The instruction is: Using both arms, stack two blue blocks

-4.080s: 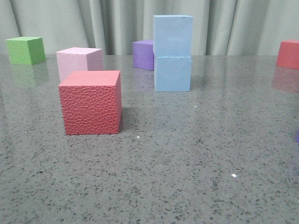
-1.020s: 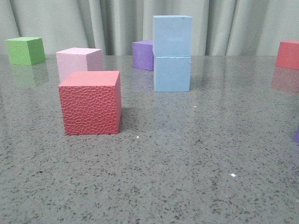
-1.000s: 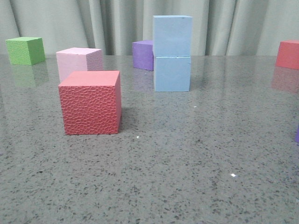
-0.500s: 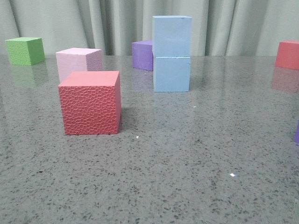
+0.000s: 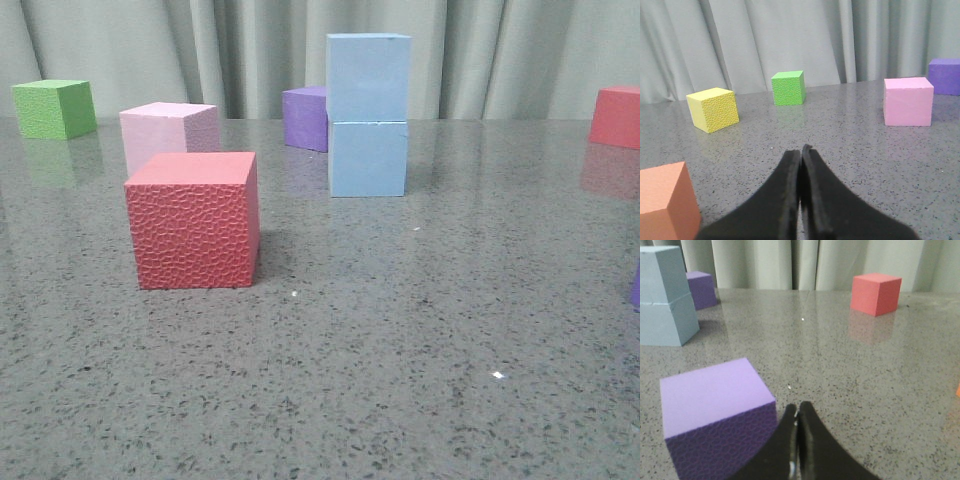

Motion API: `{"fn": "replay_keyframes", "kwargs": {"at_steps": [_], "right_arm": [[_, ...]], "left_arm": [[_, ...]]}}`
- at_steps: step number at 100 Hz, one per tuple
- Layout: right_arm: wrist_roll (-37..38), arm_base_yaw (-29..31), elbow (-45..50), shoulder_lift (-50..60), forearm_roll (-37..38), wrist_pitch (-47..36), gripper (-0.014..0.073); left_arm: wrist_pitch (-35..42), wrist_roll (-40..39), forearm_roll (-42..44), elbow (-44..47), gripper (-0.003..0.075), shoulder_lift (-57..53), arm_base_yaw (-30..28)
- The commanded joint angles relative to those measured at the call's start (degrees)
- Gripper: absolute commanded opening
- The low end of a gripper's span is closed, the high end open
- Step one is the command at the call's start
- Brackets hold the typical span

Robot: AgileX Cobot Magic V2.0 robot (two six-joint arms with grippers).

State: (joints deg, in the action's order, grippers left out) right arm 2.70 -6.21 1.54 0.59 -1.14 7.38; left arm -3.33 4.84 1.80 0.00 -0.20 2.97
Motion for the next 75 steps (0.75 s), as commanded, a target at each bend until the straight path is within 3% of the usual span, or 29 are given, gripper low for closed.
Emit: {"fn": "replay_keyframes", "kwargs": {"at_steps": [1,75], "right_arm": [[-0.55,0.38,-0.95,1.51,0.78,-6.17,-0.0123],[-0.55,0.38,-0.95,1.51,0.78,-5.32,-0.0123]], "left_arm": [[4.8,-0.53,-0.27,2.36,-0.0019,-1.85,-0.08],[4.8,-0.53,-0.27,2.36,-0.0019,-1.85,-0.08]]}}
